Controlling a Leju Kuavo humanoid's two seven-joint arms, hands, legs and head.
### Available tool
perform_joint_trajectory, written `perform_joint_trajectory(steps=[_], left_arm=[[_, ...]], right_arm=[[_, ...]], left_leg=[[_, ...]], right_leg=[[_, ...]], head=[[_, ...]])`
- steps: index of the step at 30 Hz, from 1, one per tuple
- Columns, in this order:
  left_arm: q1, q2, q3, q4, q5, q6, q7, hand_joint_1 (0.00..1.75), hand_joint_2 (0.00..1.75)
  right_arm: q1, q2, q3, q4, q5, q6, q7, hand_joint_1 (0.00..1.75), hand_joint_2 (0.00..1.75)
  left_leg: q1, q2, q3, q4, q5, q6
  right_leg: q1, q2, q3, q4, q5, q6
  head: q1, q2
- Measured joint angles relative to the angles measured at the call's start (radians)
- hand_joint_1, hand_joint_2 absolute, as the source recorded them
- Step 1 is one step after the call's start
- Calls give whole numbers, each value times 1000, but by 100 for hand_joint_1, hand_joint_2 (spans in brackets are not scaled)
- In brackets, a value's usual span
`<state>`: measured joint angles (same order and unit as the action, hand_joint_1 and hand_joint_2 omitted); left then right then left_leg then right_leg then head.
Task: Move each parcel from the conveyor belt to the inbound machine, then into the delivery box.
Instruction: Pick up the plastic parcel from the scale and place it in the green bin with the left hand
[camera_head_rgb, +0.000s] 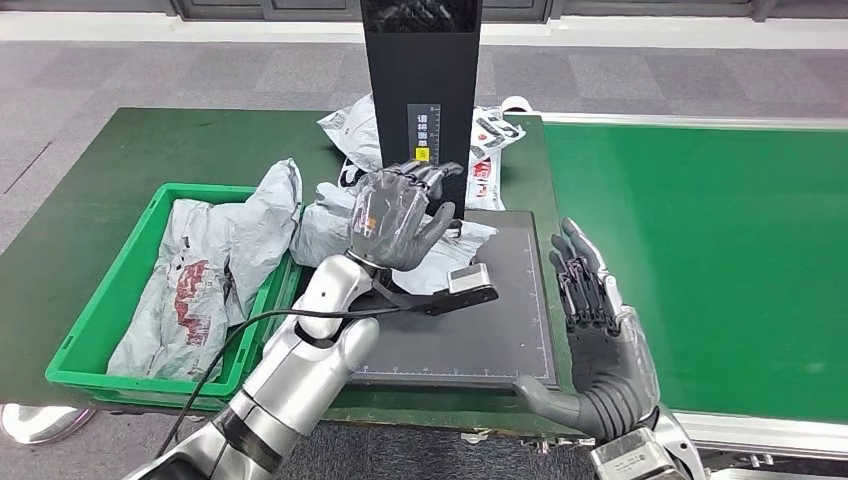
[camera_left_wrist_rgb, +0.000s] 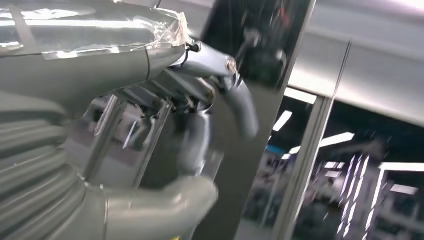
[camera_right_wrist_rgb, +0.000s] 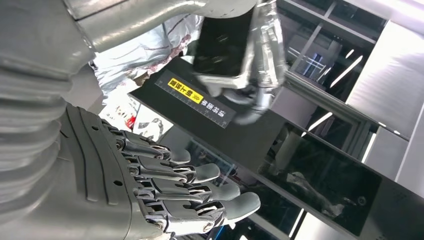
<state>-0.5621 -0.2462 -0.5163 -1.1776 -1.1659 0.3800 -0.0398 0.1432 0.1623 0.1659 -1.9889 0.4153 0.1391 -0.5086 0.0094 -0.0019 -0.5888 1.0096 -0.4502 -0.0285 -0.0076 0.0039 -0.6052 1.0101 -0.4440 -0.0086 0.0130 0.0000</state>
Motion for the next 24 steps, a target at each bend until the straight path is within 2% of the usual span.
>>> perform_joint_trajectory(steps=[3,7,9,13,16,24], left_arm=[[24,2,-14,-62,-11,-11,-4,0,175],[19,-8,-50,-43,-32,-54,1,0,175],[-6,-22,-75,22,-37,-112,8,0,175],[-76,-56,-124,246,-4,-241,-2,0,175],[-112,-74,-140,386,19,-267,-25,0,175],[-174,-86,-158,621,54,-379,-32,0,175]], right_arm=[[-17,4,-5,0,-16,13,20,0,175],[-73,36,-40,3,-48,41,84,0,175],[-97,48,-56,12,-68,44,104,0,175],[-134,53,-63,55,-118,31,111,0,175],[-150,53,-63,90,-137,16,107,0,175],[-165,39,-63,148,-180,-15,98,0,175]], left_leg=[[0,0,0,0,0,0],[-1,0,0,0,1,1],[-1,0,0,0,1,2],[-2,1,1,0,2,3],[-3,1,1,0,2,3],[-3,1,0,0,2,3]], right_leg=[[0,0,0,0,0,0],[0,0,0,0,1,1],[0,-1,0,0,1,1],[-1,0,0,0,2,2],[-1,0,0,0,3,2],[0,0,0,0,2,2]], head=[[0,0],[0,0],[0,0],[0,0],[0,0],[0,0]])
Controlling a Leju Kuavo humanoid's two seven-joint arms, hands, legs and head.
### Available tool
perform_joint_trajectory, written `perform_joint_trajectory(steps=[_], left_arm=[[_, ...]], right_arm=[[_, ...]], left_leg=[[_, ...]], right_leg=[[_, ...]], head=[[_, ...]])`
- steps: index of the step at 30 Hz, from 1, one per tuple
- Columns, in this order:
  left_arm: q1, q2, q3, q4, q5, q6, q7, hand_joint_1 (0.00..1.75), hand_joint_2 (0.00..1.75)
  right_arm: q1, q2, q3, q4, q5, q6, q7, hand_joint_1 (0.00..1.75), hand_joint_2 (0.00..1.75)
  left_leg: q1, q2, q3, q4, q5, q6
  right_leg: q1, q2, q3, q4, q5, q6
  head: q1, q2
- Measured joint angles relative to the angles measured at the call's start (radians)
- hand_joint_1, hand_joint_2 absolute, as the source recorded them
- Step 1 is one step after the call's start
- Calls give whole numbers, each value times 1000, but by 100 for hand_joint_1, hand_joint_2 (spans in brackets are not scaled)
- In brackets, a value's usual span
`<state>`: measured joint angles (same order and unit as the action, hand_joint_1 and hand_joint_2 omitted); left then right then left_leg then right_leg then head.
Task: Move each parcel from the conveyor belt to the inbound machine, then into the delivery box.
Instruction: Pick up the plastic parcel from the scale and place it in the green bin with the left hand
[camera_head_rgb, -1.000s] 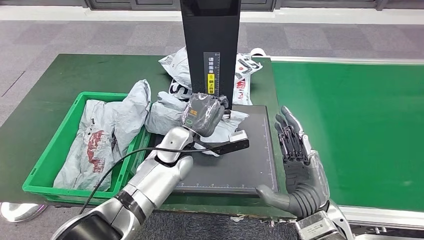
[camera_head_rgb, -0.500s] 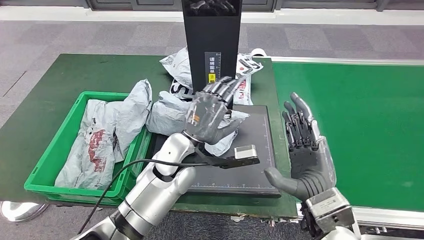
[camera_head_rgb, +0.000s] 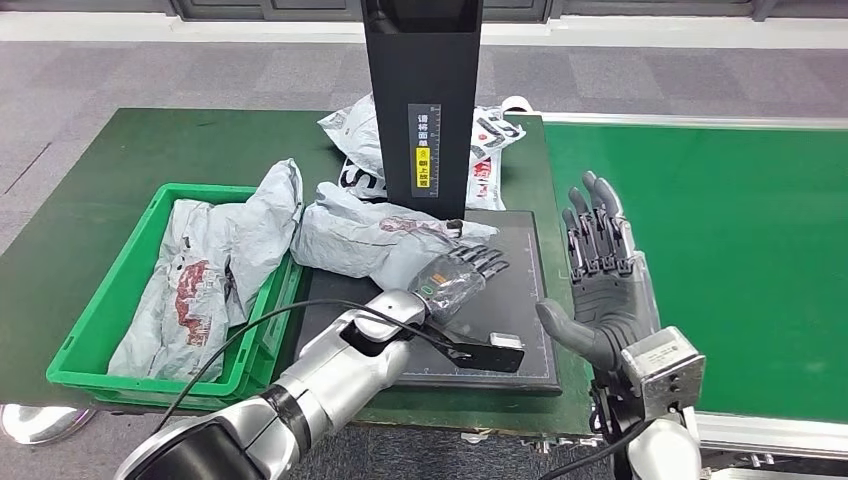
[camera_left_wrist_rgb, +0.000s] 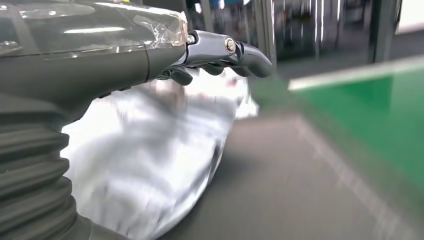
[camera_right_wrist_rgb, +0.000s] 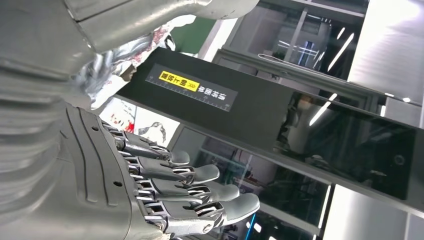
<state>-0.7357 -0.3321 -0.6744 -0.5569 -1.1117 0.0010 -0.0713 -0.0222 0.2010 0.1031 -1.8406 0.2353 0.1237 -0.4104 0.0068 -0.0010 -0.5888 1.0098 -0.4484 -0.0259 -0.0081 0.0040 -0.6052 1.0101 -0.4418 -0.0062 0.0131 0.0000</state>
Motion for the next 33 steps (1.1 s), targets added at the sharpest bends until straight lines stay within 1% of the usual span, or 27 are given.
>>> perform_joint_trajectory(steps=[4,8,10,13,17,19,23,25,28,33], left_arm=[[-17,3,0,80,9,-21,0,0,175],[-27,3,0,118,11,-26,3,0,175],[-34,4,0,131,11,-30,20,0,175],[-48,16,0,151,4,-29,83,0,175],[-71,51,0,170,-47,26,212,0,175],[-80,70,0,176,-71,47,253,0,175],[-90,92,0,184,-88,58,273,0,175],[-91,98,0,186,-112,74,298,0,175],[-91,108,3,184,-167,107,343,0,175],[-92,119,33,166,-259,127,367,0,175]], right_arm=[[7,-17,1,18,-10,-9,-11,0,175],[8,-27,2,27,-13,-11,-13,0,175],[9,-31,3,30,-14,-10,-13,0,175],[21,-39,4,31,-18,1,-22,0,175],[38,-49,4,32,-25,40,-42,0,175],[44,-51,4,32,-27,58,-46,0,175],[48,-51,4,32,-28,70,-47,0,175],[49,-51,4,32,-28,83,-48,0,175],[53,-51,4,30,-26,116,-50,0,175],[55,-51,4,22,-18,173,-58,0,175]], left_leg=[[0,0,0,0,0,0],[0,-1,0,0,0,0],[0,-1,0,0,0,0],[0,-1,0,0,0,0],[0,0,1,0,0,0],[1,1,1,0,1,-1],[2,0,1,0,2,-1],[2,0,1,0,2,-1],[2,1,1,0,2,-1],[2,0,1,0,2,-1]], right_leg=[[0,0,0,0,0,0],[0,0,0,0,0,0],[0,0,0,0,0,0],[0,-1,0,0,0,0],[0,0,0,0,0,0],[0,1,0,0,0,-1],[0,0,1,0,1,-1],[1,0,1,0,1,-1],[0,0,1,0,1,-2],[0,0,0,0,1,-2]], head=[[0,0],[0,0],[0,0],[0,0],[0,0],[0,0],[0,0],[0,0],[0,0],[0,0]])
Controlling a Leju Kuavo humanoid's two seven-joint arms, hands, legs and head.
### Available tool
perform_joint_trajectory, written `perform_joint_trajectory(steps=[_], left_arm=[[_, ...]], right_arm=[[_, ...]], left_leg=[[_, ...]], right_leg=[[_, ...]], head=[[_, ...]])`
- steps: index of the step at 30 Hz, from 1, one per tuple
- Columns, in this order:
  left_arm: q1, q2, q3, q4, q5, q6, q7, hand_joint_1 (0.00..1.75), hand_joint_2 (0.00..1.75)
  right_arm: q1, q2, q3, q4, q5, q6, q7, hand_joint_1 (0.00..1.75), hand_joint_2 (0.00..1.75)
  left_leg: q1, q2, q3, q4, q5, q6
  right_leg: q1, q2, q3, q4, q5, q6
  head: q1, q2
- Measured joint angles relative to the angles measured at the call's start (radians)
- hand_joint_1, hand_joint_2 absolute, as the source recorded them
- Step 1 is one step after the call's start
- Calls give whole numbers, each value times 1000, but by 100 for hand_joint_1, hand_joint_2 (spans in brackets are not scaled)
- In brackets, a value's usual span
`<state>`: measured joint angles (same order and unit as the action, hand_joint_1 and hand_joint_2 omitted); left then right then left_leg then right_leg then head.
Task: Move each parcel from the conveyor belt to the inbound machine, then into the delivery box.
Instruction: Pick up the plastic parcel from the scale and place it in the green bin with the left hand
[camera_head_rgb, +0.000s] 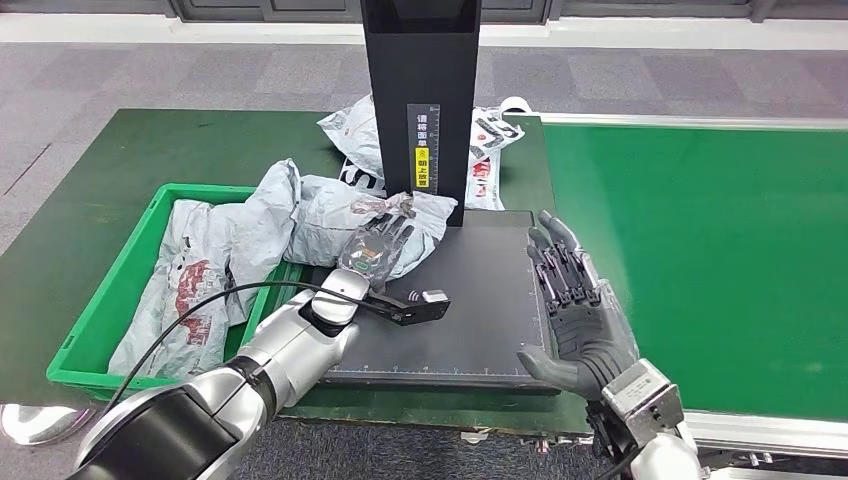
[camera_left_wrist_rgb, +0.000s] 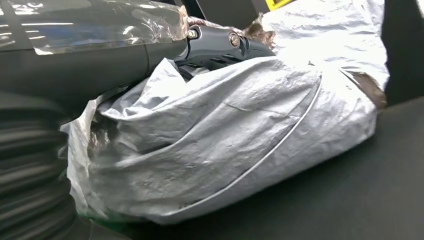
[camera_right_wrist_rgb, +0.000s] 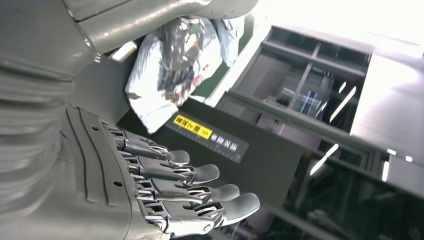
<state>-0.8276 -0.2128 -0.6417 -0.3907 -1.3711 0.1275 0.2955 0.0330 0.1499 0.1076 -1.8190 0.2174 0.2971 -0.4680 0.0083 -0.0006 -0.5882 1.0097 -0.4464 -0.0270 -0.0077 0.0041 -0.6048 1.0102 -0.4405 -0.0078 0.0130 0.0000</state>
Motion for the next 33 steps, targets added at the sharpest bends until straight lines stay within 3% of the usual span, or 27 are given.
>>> perform_joint_trajectory(steps=[4,5,8,9,28,33], left_arm=[[0,3,31,-14,-52,12,9,0,175],[0,3,37,-16,-62,13,10,15,175],[2,4,54,-21,-92,23,3,146,175],[3,4,60,-23,-100,30,-2,175,175],[9,-20,157,-58,-120,123,-77,175,175],[20,-22,190,-72,-97,244,-127,175,175]], right_arm=[[1,0,0,-13,6,38,-20,0,175],[1,0,0,-18,6,45,-24,0,175],[1,3,0,-37,8,67,-33,0,175],[1,4,0,-43,10,73,-34,0,175],[-15,30,-2,-75,36,80,-36,0,175],[-15,31,-2,-75,40,47,-32,0,175]], left_leg=[[0,0,0,0,0,0],[0,0,0,0,0,0],[0,0,0,0,0,0],[0,0,0,0,0,0],[0,0,-1,0,0,0],[0,0,-1,0,0,0]], right_leg=[[0,0,0,0,0,0],[0,0,0,0,0,0],[0,0,0,0,0,0],[0,0,0,0,0,0],[0,0,-1,0,0,0],[0,0,-1,0,0,0]], head=[[0,0],[0,0],[0,0],[0,0],[0,0],[0,0]])
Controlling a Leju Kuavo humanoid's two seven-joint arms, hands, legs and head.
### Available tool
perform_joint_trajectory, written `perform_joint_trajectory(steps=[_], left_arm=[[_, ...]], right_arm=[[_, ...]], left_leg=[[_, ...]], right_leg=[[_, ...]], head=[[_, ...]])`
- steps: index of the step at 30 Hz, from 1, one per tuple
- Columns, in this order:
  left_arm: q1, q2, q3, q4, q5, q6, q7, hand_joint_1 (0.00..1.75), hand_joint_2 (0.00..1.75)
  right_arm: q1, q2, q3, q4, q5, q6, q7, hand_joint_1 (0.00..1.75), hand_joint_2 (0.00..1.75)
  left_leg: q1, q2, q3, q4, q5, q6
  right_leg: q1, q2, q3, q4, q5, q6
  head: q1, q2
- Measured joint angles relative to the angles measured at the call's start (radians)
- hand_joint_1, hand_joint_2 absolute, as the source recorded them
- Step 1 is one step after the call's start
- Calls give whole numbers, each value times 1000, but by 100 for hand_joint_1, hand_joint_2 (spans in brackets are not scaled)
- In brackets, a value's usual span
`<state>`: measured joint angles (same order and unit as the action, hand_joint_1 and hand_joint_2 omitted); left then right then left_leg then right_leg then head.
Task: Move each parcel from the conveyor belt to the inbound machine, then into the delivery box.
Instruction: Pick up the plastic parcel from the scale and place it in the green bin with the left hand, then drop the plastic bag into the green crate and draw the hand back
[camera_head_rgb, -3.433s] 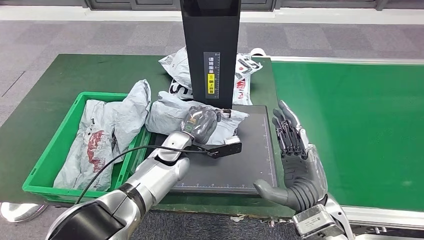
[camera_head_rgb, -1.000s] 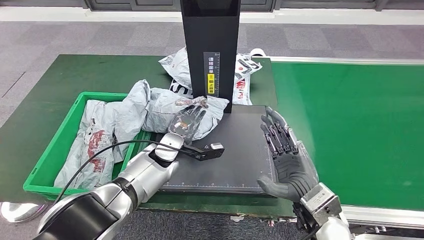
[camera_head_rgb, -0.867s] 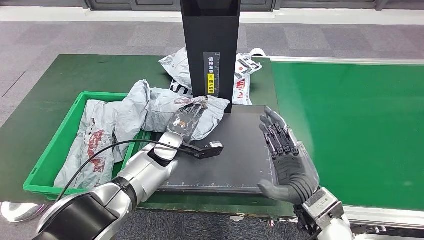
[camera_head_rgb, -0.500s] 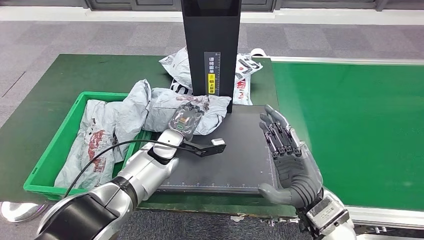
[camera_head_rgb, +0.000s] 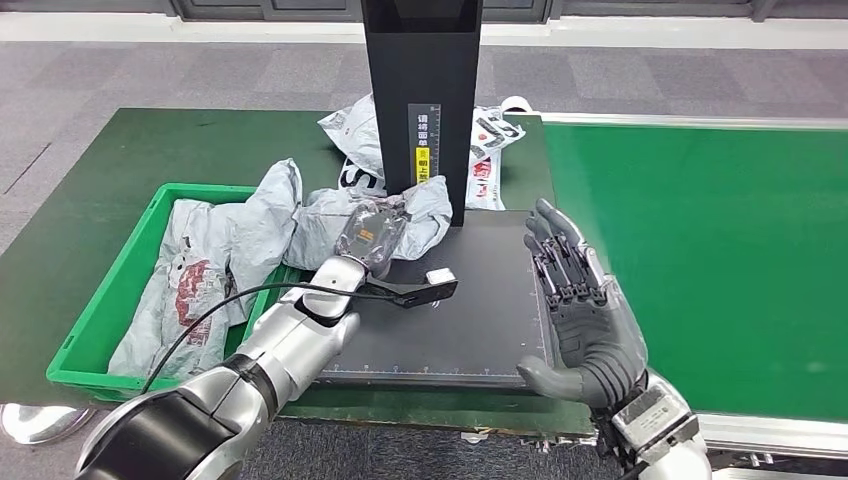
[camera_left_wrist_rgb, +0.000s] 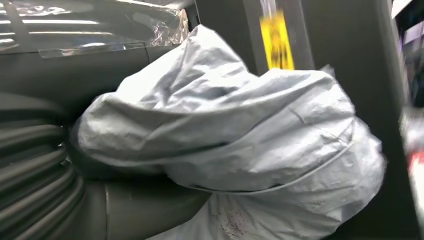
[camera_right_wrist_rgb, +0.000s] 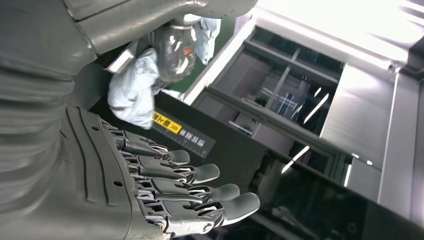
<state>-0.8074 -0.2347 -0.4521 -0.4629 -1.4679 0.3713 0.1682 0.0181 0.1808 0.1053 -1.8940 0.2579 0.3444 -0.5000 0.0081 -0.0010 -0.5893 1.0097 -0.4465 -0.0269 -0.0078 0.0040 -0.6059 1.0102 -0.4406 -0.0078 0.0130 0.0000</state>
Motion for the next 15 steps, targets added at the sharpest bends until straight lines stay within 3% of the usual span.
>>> perform_joint_trajectory(steps=[5,15], left_arm=[[44,2,68,-135,181,211,-163,175,175],[180,46,160,-625,469,279,-312,175,175]], right_arm=[[11,0,0,0,0,-63,1,0,175],[45,0,0,0,4,-118,-16,0,175]], left_leg=[[0,0,-1,0,0,0],[0,0,-2,0,-1,0]], right_leg=[[0,0,0,0,0,0],[0,0,-1,0,0,0]], head=[[0,0],[0,0]])
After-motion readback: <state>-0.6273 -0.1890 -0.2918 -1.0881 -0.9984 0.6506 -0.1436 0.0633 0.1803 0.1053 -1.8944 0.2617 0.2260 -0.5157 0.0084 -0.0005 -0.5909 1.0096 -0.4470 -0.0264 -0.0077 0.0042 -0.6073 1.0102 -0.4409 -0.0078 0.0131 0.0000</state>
